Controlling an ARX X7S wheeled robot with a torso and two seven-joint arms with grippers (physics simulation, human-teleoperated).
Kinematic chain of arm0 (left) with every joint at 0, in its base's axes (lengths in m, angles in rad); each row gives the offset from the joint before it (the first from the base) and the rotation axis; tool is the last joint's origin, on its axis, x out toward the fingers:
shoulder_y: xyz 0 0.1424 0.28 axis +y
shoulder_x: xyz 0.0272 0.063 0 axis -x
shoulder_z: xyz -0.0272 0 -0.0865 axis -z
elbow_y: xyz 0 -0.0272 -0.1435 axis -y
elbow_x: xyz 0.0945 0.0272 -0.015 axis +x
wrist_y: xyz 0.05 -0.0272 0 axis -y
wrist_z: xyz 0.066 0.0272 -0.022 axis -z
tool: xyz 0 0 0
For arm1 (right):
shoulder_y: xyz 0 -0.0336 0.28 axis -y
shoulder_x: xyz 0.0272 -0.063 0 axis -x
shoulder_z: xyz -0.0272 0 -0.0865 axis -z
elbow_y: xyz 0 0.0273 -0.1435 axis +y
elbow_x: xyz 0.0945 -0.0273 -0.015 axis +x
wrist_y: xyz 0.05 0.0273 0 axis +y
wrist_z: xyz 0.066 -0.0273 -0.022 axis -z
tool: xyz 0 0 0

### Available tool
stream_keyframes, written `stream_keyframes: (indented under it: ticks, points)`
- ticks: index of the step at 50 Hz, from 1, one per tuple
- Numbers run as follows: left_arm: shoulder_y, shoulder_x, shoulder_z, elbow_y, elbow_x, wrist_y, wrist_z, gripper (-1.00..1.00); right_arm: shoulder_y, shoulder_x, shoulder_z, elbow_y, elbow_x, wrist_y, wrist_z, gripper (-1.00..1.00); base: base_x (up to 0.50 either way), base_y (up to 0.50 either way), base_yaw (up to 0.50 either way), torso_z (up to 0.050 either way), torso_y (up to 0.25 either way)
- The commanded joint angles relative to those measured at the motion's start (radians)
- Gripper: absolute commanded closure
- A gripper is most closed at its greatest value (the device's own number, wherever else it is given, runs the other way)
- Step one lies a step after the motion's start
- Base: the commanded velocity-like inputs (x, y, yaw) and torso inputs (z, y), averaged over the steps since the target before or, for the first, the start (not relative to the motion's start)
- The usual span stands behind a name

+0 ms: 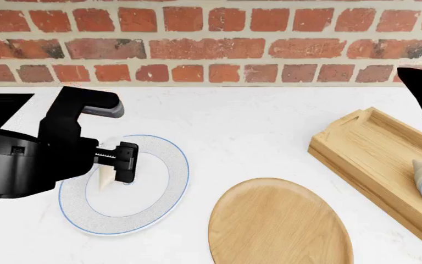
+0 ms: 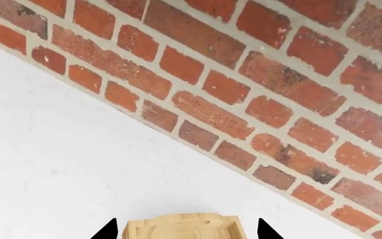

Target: Move the dessert items from the plate to the tray.

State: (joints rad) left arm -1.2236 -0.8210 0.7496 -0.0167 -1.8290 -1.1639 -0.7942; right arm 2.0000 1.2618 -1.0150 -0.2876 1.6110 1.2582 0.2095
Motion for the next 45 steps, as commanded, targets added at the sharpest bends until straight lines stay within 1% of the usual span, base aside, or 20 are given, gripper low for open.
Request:
stream_keyframes:
  ticks: [1, 8, 16, 28, 29, 45]
  points:
    - [0.031, 0.010, 0.008, -0.003, 0.044, 0.023, 0.034, -1.00, -0.021, 0.016, -0.001, -0.015, -0.017, -0.018, -0.020, -1.00, 0.00, 0.00, 0.00, 0.000, 0.000]
    - [0.038, 0.011, 0.013, -0.004, 0.055, 0.028, 0.042, -1.00, -0.024, 0.023, 0.003, -0.017, -0.012, -0.018, -0.020, -1.00, 0.00, 0.00, 0.00, 0.000, 0.000]
    - [0.046, 0.018, 0.021, -0.026, 0.099, 0.041, 0.090, -1.00, -0.032, 0.042, 0.005, -0.026, -0.009, -0.021, -0.021, -1.00, 0.00, 0.00, 0.00, 0.000, 0.000]
    - [0.065, 0.029, 0.032, -0.036, 0.122, 0.057, 0.108, -1.00, -0.040, 0.050, 0.009, -0.028, -0.006, -0.023, -0.018, -1.00, 0.00, 0.00, 0.00, 0.000, 0.000]
    - [0.065, 0.029, 0.032, -0.037, 0.124, 0.058, 0.108, 1.00, -0.042, 0.051, 0.008, -0.029, -0.007, -0.024, -0.018, -1.00, 0.00, 0.00, 0.00, 0.000, 0.000]
    - [0.040, 0.007, 0.014, -0.008, 0.078, 0.053, 0.053, 1.00, -0.066, 0.070, 0.005, -0.030, -0.020, -0.039, -0.025, -1.00, 0.00, 0.00, 0.00, 0.000, 0.000]
